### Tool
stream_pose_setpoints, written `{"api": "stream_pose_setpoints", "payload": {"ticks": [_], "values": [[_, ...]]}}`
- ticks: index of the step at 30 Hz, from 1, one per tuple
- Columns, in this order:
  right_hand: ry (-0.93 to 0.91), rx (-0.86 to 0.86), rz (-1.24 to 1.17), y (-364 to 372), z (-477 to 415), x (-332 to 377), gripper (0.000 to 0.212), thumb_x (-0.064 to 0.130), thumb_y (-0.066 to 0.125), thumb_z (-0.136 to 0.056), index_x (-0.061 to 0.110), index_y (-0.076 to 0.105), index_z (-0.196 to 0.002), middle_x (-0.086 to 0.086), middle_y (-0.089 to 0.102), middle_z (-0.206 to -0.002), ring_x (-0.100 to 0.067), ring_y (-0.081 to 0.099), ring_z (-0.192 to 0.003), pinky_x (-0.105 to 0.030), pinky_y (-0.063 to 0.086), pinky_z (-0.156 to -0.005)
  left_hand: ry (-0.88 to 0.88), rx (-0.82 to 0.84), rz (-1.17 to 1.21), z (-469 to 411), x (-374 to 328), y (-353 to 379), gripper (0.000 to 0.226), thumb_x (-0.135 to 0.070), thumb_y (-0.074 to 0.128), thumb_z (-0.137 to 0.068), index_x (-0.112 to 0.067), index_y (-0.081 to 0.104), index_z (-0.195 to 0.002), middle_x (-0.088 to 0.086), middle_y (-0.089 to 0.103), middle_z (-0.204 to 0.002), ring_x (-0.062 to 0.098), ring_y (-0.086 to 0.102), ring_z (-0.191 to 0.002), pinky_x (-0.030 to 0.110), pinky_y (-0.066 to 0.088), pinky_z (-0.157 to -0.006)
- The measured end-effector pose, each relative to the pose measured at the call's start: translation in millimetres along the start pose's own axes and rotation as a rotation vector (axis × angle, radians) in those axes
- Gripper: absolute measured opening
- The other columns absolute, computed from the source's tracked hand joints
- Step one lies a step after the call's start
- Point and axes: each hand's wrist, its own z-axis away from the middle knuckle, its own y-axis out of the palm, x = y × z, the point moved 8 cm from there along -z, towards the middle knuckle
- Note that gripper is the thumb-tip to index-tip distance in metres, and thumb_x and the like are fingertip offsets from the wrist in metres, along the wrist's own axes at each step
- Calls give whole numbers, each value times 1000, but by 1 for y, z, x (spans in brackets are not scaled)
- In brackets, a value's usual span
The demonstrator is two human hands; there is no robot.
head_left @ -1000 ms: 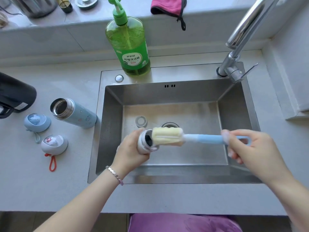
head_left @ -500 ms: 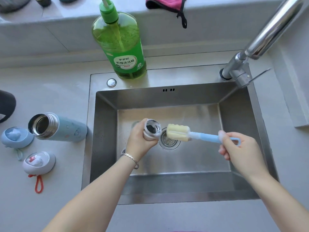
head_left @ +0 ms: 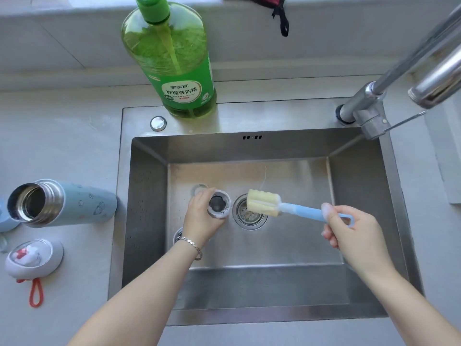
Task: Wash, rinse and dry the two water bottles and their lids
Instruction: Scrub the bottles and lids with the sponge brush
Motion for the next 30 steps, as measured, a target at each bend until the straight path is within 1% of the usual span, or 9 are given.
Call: {"api": "stream_pose_setpoints", "payload": {"ticks": [6, 9, 13, 17, 20, 22, 25, 28, 30], "values": [[6, 39, 3, 15, 6, -1, 26, 25, 54, -92, 15, 63, -69, 5, 54, -44, -7, 42, -40, -13, 37, -44, -89, 45, -147, 11, 21, 2, 37, -9, 70, -69, -12, 57, -104, 1, 60, -99, 26, 54, -92, 27, 37, -70], [-2, 49, -1, 18, 13, 2, 26, 25, 55, -91, 14, 64, -69, 3, 54, -46, -7, 42, -40, -14, 38, -44, -118, 115, -260, 10, 20, 5, 50, -14, 67, -74, -16, 50, -121, 1, 54, -120, 26, 50, -106, 31, 41, -69], [-27, 51, 4, 16, 23, 7, 27, 26, 55, -91, 12, 64, -69, 4, 55, -45, -7, 43, -41, -14, 38, -45, -134, 240, -456, 15, 16, 10, 68, -25, 61, -85, -23, 28, -144, -3, 31, -148, 26, 42, -121, 34, 44, -80], [-57, 56, 0, 13, 36, 14, 27, 26, 55, -91, 13, 64, -70, 5, 56, -46, -6, 43, -40, -14, 39, -45, -100, 272, -550, 24, 7, 6, 63, -29, 52, -90, -26, 22, -146, -3, 28, -149, 26, 45, -115, 32, 40, -73], [-89, 56, -12, 9, 48, 21, 25, 27, 55, -91, 14, 64, -71, 5, 57, -47, -5, 44, -41, -15, 40, -47, -89, 271, -537, 42, -5, -17, 60, -31, 52, -89, -23, 27, -143, -1, 35, -144, 25, 45, -118, 34, 43, -87], [-117, 71, -25, 9, 59, 28, 24, 26, 55, -91, 15, 64, -72, 4, 59, -48, -5, 46, -41, -15, 40, -47, -26, 150, -481, 62, -20, -55, 48, -30, 52, -87, -16, 45, -133, 0, 49, -134, 25, 51, -114, 33, 43, -89], [-151, 125, -45, 12, 75, 40, 23, 22, 55, -91, 12, 64, -72, 0, 61, -50, -6, 47, -40, -14, 40, -43, 110, -222, -442, 104, -33, -136, 35, -26, 58, -78, -7, 66, -106, 8, 66, -111, 29, 64, -96, 37, 52, -80], [-166, 196, -52, 23, 90, 47, 24, 17, 54, -92, 7, 63, -71, -3, 61, -50, -9, 48, -41, -15, 40, -40, -50, -387, -532, 138, 7, -201, 45, -9, 76, -70, -4, 63, -112, 16, 60, -119, 37, 59, -106, 45, 49, -87], [-175, 220, -51, 31, 98, 49, 24, 13, 53, -92, 4, 62, -71, -5, 62, -51, -11, 49, -42, -15, 40, -41, -228, -424, -554, 147, 44, -232, 56, -10, 76, -70, -3, 56, -122, 21, 51, -131, 42, 49, -115, 50, 42, -95]]}}
